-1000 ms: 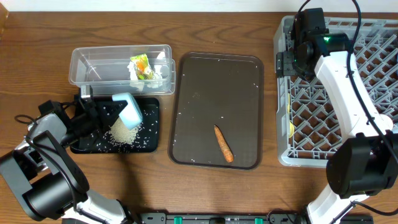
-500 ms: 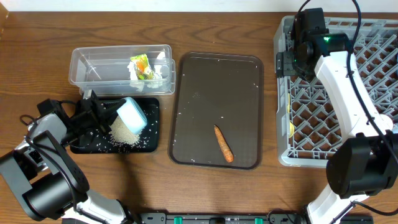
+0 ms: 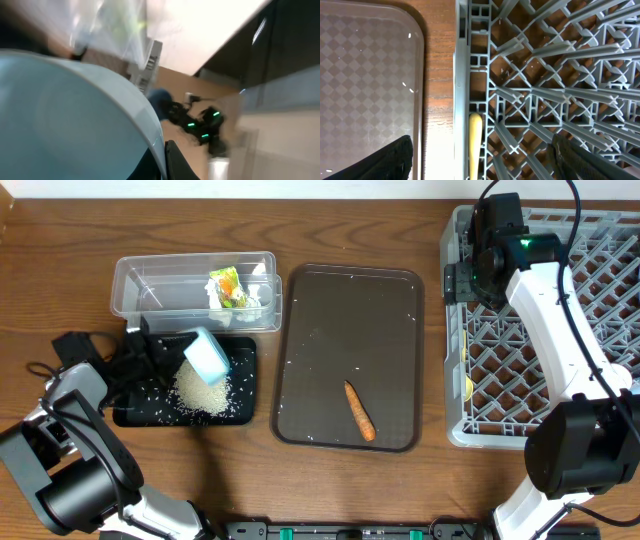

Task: Sort waste into correct bins and load items into the dishwasher rack
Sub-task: 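Tip the bowl over the black tray to pour out the rice, then carry the light-blue bowl right and set it on the brown tray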

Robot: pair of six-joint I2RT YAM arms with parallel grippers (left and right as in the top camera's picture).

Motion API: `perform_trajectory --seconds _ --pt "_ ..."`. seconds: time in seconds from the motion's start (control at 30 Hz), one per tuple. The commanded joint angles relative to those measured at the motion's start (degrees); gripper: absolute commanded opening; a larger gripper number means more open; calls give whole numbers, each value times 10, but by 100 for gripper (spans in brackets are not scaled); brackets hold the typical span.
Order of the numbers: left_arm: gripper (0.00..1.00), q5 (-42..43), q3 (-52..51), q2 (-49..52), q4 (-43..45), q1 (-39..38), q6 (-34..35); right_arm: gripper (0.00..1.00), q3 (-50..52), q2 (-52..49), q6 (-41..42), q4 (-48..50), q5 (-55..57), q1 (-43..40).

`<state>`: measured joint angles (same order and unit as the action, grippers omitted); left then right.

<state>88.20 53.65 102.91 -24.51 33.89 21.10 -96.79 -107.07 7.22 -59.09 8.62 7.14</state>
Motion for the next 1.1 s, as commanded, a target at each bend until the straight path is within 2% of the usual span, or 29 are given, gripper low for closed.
perform_trajectory --seconds 0.0,0.13,0.17,0.2,0.23,0.27,0.3,0.37,0.43,0.5,0.67,0.93,1.07 --pt "6 8 0 3 11 3 -127 86 -10 13 2 -1 2 0" --pt "6 12 0 3 12 2 -157 86 -10 13 2 -1 2 0" --pt "6 -9 0 3 10 2 -144 86 -10 13 2 -1 2 0" --pt "6 -31 0 3 7 2 -98 86 -10 13 2 -1 2 0" --pt "6 -15 0 3 1 2 -54 86 -10 13 2 -1 2 0" --pt "6 20 1 3 6 1 -54 86 -10 13 2 -2 2 0" --pt "6 19 2 -1 4 -2 -52 86 -10 13 2 -3 2 0" --pt "6 -21 2 -5 17 -2 -58 86 -10 13 2 -3 2 0" --pt "6 -41 2 -5 13 -2 -28 86 -10 13 2 -2 2 0" --pt "6 -5 2 -8 16 -7 -51 86 -10 13 2 -3 2 0" --pt "6 -18 3 -35 17 -31 -60 86 -10 13 2 -2 2 0" --pt "6 -162 5 -183 35 -133 -40 86 -10 13 2 -1 2 0" --pt "6 -304 10 -256 89 -219 5 86 -10 13 2 -1 2 0"
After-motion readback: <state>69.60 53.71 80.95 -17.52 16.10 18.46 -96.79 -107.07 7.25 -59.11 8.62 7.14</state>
